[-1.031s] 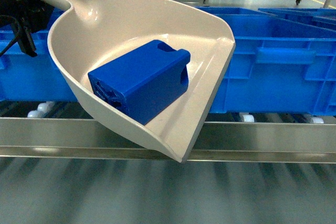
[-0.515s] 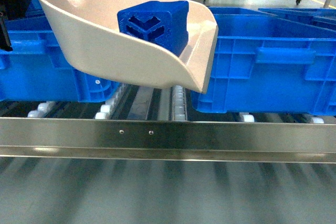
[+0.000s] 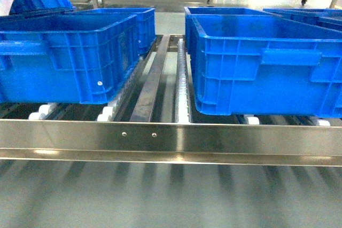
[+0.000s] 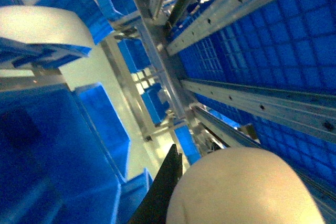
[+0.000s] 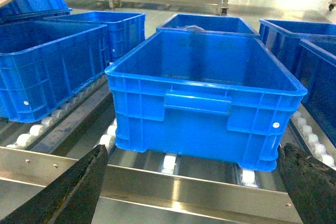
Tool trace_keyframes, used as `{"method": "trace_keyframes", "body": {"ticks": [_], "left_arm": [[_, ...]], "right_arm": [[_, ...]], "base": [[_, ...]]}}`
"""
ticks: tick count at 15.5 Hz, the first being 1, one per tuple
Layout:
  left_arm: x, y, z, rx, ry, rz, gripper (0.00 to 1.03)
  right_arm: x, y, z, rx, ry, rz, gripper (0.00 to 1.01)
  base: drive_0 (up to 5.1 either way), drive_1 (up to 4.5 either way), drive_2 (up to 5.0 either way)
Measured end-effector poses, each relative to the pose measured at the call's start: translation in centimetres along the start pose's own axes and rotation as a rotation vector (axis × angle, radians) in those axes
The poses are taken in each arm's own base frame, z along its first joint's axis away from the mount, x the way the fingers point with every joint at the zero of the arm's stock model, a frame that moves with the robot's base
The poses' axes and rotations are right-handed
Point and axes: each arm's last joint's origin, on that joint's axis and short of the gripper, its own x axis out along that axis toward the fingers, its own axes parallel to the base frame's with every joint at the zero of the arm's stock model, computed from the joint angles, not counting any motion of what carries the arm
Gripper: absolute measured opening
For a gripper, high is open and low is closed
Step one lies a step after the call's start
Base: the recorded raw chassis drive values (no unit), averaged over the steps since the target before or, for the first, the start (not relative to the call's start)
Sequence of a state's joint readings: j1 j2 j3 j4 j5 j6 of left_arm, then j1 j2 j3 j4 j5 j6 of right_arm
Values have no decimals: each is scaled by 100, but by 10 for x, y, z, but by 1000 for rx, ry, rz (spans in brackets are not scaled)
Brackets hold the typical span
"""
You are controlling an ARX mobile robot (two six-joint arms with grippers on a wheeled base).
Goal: Place part in tray to right shelf
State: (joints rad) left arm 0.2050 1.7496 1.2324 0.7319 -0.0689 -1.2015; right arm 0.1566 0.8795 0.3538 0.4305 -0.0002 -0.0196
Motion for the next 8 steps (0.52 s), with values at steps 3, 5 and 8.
{"method": "trace_keyframes", "body": {"ticks": [3, 5, 8], "left_arm": [[53, -4, -2, 167, -94, 117, 12], [80, -4, -6, 317, -187, 175, 12], [93, -8, -5, 476, -248, 197, 12]], "right_arm": [[0, 0, 0, 0, 0, 0, 98], [0, 0, 0, 0, 0, 0, 98], [0, 0, 0, 0, 0, 0, 98]], "base": [[0, 0, 0], [0, 0, 0], [0, 0, 0]]}}
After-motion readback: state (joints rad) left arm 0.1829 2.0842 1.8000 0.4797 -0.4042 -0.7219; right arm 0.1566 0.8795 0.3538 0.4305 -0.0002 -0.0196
